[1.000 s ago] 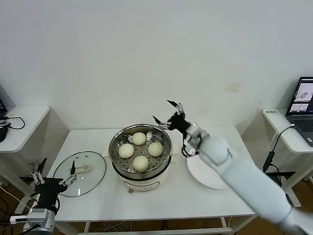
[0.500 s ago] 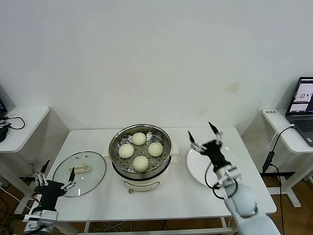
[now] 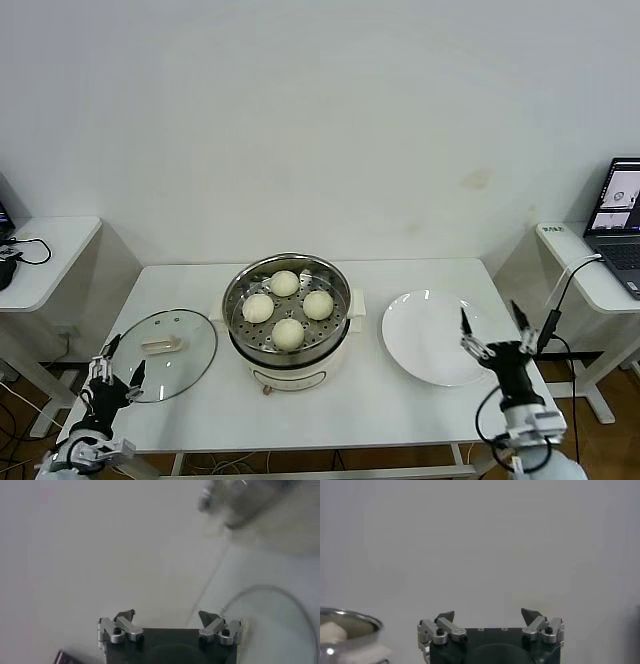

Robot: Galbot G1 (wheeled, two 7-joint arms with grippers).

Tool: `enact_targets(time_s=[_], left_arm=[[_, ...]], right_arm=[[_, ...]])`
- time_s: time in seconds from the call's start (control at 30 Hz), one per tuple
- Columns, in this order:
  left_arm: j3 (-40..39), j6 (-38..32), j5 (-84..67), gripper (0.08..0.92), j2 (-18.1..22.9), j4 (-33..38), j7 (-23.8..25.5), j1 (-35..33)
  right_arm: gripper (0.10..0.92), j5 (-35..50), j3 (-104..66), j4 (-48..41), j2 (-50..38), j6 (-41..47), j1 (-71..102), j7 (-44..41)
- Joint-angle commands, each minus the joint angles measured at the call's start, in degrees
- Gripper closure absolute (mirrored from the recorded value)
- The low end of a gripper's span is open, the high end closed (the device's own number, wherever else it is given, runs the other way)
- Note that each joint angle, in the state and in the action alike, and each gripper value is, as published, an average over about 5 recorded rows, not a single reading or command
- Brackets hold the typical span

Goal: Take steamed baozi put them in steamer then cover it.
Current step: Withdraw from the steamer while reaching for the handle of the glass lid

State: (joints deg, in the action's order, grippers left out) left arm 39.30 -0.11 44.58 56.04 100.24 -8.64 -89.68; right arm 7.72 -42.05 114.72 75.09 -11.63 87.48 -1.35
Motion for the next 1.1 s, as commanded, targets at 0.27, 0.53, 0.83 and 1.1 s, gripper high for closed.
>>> enact_targets(time_s=[0.27,0.53,0.83,1.1], left_arm=[[-7.7,-3.0,15.0,0.177,-4.7,-17.0,-1.5,16.1],[-10.0,-3.1,15.1,0.177,-3.9,-20.9,-1.1,19.3],[-11.4,-3.1,15.1,0.177,-3.4,-21.7,-0.8,20.5],[-13.7,-3.1,15.1,0.177,-2.8,-25.8,-0.7,24.0]], right_arm=[[0.203,-2.0,-5.9,2.3,5.0,-1.1,7.3,0.3],[0.203,-2.3,-6.5,2.7,5.6,-1.4,8.6,0.2],[0.203,-2.4,-7.0,2.9,6.0,-1.7,9.4,0.2],[0.203,-3.0,-6.9,2.9,6.5,-2.1,10.0,0.2]])
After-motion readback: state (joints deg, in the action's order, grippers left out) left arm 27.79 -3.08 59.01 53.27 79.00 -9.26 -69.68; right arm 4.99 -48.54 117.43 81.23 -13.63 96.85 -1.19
